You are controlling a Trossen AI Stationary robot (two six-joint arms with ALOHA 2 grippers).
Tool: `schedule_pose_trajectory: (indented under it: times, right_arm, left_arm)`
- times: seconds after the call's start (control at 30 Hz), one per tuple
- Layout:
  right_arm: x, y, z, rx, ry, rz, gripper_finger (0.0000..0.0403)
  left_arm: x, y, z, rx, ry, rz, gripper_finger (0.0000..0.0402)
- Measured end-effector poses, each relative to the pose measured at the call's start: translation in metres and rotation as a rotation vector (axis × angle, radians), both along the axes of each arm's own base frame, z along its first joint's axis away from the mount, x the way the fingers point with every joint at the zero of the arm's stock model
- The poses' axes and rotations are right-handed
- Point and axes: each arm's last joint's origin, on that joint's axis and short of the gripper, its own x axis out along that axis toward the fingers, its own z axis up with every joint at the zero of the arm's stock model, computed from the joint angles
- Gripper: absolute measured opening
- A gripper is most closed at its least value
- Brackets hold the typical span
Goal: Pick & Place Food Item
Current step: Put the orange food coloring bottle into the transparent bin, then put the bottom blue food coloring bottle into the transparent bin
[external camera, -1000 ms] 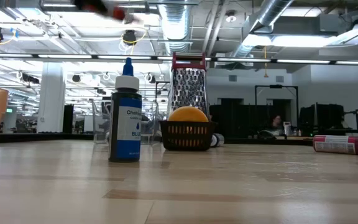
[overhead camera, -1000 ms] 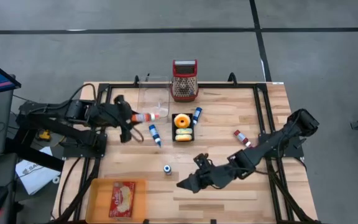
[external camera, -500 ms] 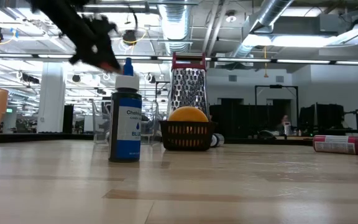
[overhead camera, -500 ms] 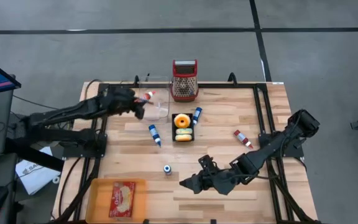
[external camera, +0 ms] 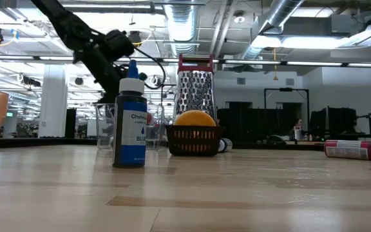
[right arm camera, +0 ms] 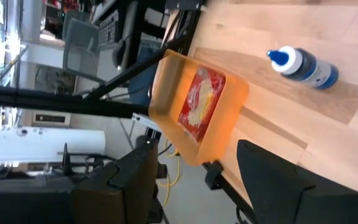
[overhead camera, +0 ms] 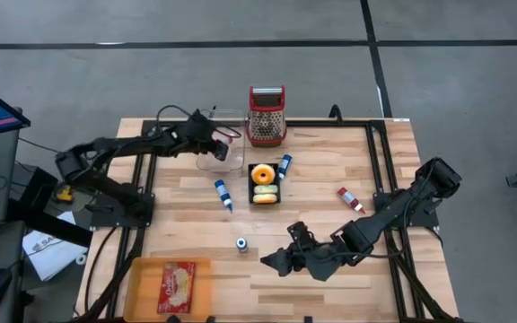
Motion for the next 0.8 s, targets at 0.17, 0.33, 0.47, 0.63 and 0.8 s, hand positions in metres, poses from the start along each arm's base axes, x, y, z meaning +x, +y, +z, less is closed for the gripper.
schedule_pose_trajectory:
  times: [0.17,0.33,0.47,0.63,0.8]
  right_arm:
    - [-0.001,0.000,0.000,0.000,-0.004,-0.015,0.0213]
    - [-0.001,0.000,-0.001,0.006,0.005,-0.025,0.0213]
    - [-0.001,0.000,-0.002,0.008,0.012,-0.029,0.0213]
    - [-0.001,0.000,-0.002,0.008,0.012,-0.029,0.0213]
    - [-0.001,0.000,-0.002,0.008,0.012,-0.029,0.0213]
  left_arm:
    - [0.003,0.012,-0.012,0.024,0.010,0.010,0.0160]
    - [0.000,0.022,-0.019,0.034,0.030,0.020,0.0164]
    - [-0.002,0.025,-0.018,0.062,0.036,0.009,0.0166]
    - [-0.003,0.027,-0.014,0.087,0.028,0.003,0.0187]
    - [-0.002,0.027,-0.014,0.108,0.039,-0.041,0.0210]
